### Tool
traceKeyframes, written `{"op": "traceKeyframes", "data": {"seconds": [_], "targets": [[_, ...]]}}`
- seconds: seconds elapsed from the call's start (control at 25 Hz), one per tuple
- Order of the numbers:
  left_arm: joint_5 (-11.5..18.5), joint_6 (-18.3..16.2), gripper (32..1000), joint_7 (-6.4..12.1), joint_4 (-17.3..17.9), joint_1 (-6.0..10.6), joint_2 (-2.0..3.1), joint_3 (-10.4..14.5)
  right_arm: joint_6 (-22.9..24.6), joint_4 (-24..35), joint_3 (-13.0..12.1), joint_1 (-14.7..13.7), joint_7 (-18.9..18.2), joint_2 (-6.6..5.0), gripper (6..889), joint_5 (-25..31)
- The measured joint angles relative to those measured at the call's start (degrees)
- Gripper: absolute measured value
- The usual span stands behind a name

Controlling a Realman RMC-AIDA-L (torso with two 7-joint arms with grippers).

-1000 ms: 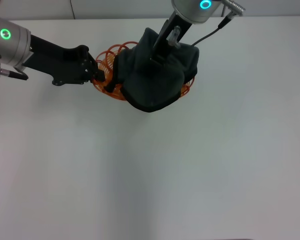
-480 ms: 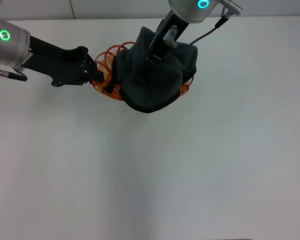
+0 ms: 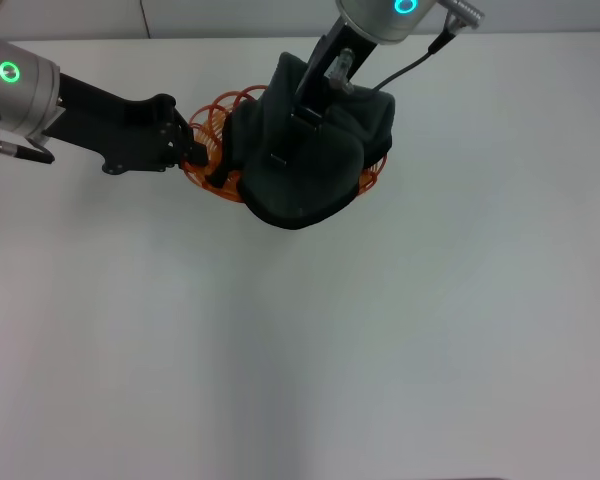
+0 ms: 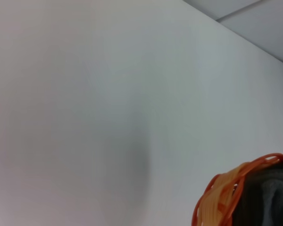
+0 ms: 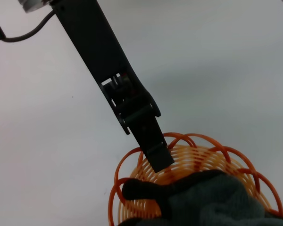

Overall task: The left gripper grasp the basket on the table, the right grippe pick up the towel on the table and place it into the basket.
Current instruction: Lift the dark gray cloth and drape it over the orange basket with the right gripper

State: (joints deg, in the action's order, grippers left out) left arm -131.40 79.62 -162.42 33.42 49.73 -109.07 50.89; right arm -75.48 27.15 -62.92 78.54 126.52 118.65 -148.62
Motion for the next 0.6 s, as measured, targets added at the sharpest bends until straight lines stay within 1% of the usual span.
{"op": "traceKeyframes", "data": {"seconds": [0.28,0.6], "targets": [[0.0,-0.04,86,0.0,-0.02,-0.02,0.01,0.0,-0.16,0.12,-0.02,0.09,-0.03,0.0,859,0.0],[0.0,-0.32,86,-0.12,-0.02,-0.75,0.31,0.0,-2.63,3.01,0.01,-0.48,0.59,-0.01,859,-0.06]]}}
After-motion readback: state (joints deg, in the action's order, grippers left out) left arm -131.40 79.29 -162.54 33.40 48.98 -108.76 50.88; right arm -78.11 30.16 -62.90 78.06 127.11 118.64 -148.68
